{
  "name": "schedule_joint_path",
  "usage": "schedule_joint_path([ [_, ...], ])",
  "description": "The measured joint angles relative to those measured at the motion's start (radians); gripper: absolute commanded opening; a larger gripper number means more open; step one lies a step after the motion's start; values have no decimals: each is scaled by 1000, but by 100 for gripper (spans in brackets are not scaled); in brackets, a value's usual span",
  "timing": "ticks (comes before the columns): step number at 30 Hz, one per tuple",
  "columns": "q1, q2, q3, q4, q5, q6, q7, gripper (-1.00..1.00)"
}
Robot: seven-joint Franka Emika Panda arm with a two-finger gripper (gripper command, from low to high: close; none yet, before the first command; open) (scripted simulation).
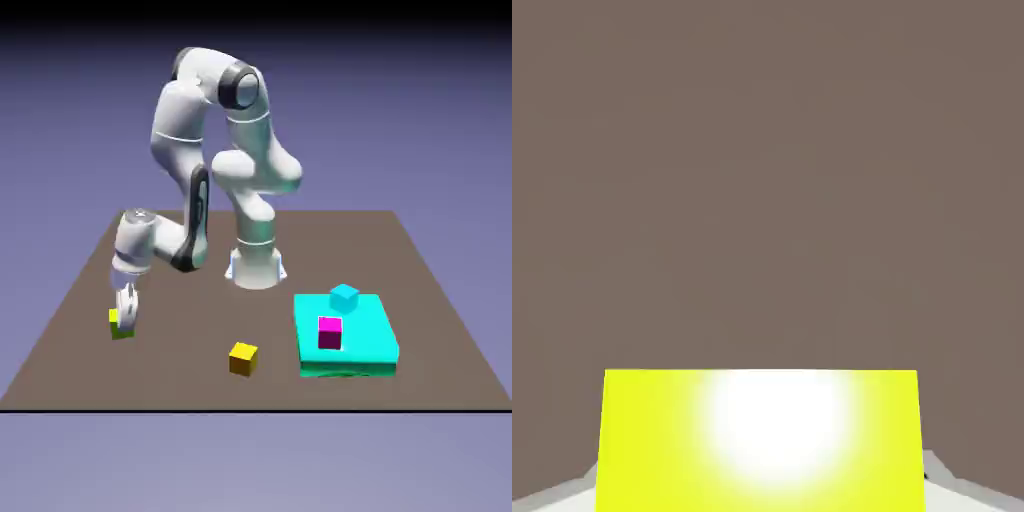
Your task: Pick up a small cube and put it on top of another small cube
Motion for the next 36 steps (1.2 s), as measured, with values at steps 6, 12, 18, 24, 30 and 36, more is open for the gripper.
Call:
schedule_joint_path([
  [6,160,-153,161,-12,29,-125,-105,-100],
  [12,323,-295,378,-14,71,-247,-231,-100],
  [18,460,-437,596,-16,113,-368,-357,-100],
  [24,506,-370,638,-10,47,-304,-334,-100],
  [30,505,-257,615,-4,-34,-200,-273,100],
  [36,504,-474,659,-16,122,-400,-391,100],
])
